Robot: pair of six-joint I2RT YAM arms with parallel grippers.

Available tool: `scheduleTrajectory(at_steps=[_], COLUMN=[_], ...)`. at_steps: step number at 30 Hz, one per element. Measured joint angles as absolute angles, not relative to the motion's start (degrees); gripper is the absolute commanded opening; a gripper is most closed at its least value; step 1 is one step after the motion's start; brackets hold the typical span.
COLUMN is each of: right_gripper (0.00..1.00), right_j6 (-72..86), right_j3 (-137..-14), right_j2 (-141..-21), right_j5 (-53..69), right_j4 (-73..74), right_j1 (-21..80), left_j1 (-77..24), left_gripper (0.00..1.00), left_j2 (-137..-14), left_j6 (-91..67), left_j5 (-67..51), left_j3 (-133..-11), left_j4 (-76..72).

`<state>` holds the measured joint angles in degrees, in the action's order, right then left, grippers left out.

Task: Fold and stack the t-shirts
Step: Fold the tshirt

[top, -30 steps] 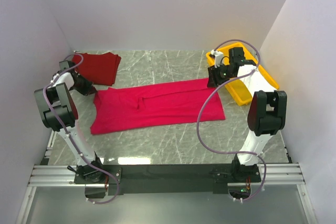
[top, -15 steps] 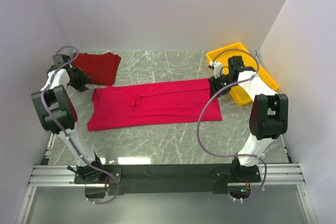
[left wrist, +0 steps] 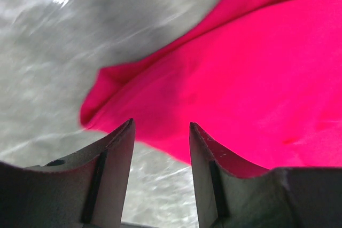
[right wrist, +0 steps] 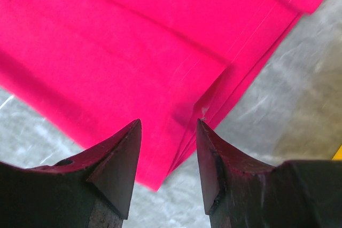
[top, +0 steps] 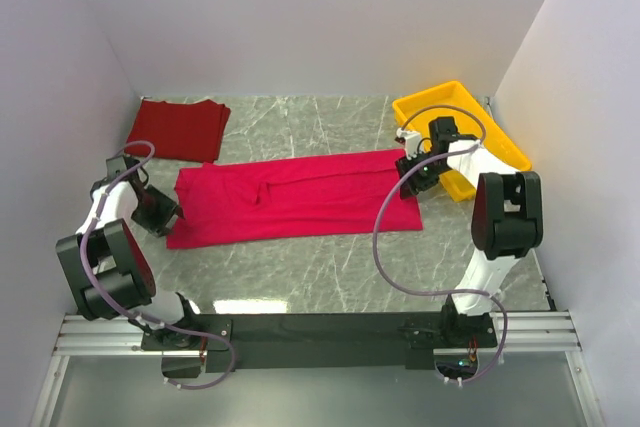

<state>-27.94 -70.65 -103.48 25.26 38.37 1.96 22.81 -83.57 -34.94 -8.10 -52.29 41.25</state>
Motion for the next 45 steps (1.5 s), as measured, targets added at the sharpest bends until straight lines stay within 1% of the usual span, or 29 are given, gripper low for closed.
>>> scheduleTrajectory(at_steps=[7, 13, 16, 17, 19, 26, 36, 45], right_gripper=[0.50, 0.39, 0.23, 0.11, 0.00, 0.00, 0.00, 0.00], right_j6=[-26.57, -25.19, -24.86, -24.71, -24.43, -22.87, -17.74, -15.66], right_j3=[-73.69, -74.04, -74.06, -74.06, -74.06, -74.06, -77.28, -77.28], right_j2=[-107.94, -109.43, -109.56, -109.58, -109.60, -108.90, -108.95, -109.14], right_j5=[24.64, 24.73, 24.95, 24.99, 24.88, 22.02, 19.99, 19.99], right_j4=[37.30, 36.99, 37.04, 37.06, 37.08, 36.36, 34.15, 33.19], right_j1=[2.13, 2.28, 2.50, 2.50, 2.50, 2.50, 2.74, 2.76], left_j1=[23.92, 23.94, 24.10, 24.14, 24.21, 25.08, 25.39, 25.41], left_gripper=[0.50, 0.50, 0.50, 0.50, 0.50, 0.50, 0.48, 0.46], left_j2=[-80.14, -79.42, -79.31, -79.29, -79.22, -78.32, -78.41, -84.82], left_j6=[-34.96, -34.94, -34.92, -34.92, -34.83, -34.09, -33.43, -30.87], left_j5=[-7.64, -7.64, -7.64, -7.64, -7.60, -6.96, -4.64, -5.80], left_j3=[-51.55, -51.55, -51.55, -51.55, -51.55, -51.55, -51.55, -51.70], left_j4=[41.82, 41.85, 41.85, 41.87, 41.89, 42.17, 43.59, 44.34])
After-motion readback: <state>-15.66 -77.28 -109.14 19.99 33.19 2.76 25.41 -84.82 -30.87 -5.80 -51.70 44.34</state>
